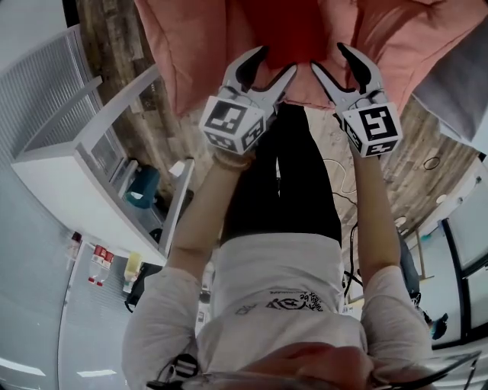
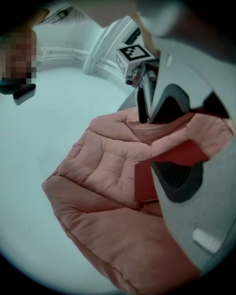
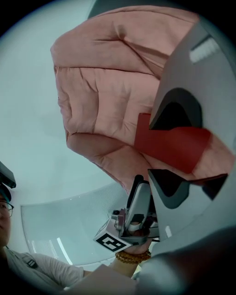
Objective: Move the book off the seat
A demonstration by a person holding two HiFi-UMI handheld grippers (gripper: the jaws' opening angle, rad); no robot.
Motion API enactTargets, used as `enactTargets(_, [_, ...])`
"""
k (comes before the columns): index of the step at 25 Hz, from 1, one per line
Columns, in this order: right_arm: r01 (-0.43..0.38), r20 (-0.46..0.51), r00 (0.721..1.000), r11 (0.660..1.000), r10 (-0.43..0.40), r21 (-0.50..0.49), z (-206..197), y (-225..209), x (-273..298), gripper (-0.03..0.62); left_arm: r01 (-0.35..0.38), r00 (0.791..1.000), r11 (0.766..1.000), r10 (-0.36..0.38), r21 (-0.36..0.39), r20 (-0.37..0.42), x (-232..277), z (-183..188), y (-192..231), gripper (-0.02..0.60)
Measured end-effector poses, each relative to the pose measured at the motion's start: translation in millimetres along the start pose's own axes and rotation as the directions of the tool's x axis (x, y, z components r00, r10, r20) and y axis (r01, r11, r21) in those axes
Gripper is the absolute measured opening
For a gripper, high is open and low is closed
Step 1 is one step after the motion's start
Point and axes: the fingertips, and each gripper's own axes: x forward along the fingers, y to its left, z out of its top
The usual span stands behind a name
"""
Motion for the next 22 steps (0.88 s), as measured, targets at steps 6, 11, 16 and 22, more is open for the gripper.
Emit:
enactTargets(6, [-0.016, -0.03, 0.999, 1.0, 0.016, 0.009, -32, -12, 28, 0.302, -0.014, 0.999, 1.0, 0.013, -0.007, -0.044, 21, -33, 25, 0.276])
enactTargets(11, [-0.018, -0.057, 0.998, 0.999, 0.019, 0.028, -58, -24, 48, 0.33, -0.025, 0.998, 0.999, 0.024, -0.028, -0.058, 33, -54, 44, 0.294])
enactTargets(16, [-0.022, -0.078, 0.997, 0.999, 0.025, 0.045, -79, -34, 66, 0.36, -0.036, 0.997, 0.998, 0.032, -0.054, -0.074, 46, -72, 63, 0.326])
enactTargets(22, [-0.031, -0.11, 0.993, 0.998, 0.038, 0.063, -99, -37, 83, 0.399, -0.046, 0.994, 0.994, 0.036, -0.095, -0.102, 53, -92, 81, 0.374])
